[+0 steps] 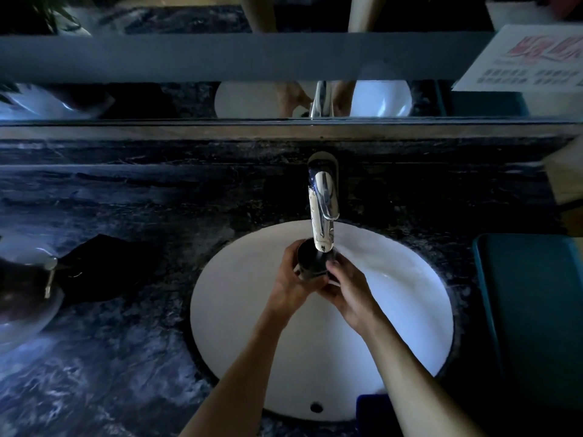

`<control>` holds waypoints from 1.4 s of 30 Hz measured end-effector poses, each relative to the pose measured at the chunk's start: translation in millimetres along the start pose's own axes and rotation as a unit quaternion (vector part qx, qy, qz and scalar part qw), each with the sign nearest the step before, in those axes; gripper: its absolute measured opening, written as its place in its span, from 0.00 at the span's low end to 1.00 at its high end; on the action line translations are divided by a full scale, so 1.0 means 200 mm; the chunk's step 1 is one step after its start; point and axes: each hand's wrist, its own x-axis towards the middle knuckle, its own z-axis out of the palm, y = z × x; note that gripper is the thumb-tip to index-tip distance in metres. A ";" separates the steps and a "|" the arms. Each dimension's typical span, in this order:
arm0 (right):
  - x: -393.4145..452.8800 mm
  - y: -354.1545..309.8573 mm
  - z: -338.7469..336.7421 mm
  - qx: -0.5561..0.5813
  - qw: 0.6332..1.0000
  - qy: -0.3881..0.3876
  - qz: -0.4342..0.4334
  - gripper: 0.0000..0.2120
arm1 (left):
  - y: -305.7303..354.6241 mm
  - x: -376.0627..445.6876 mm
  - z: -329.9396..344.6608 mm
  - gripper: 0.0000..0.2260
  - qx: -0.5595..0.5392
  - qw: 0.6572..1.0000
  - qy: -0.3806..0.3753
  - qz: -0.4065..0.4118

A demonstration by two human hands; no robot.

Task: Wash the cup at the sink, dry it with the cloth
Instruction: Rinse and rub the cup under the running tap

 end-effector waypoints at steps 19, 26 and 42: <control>0.01 0.01 0.00 0.003 1.000 0.010 0.004 0.17 | 0.01 -0.01 0.02 0.33 -0.013 1.000 -0.014 0.002; 0.01 0.01 0.00 0.006 1.000 0.019 0.009 0.17 | 0.00 0.00 0.03 0.32 -0.013 0.999 -0.026 0.019; 0.02 0.00 -0.10 0.001 0.994 0.110 0.029 0.17 | -0.04 0.06 0.08 0.32 -0.055 0.997 0.060 0.011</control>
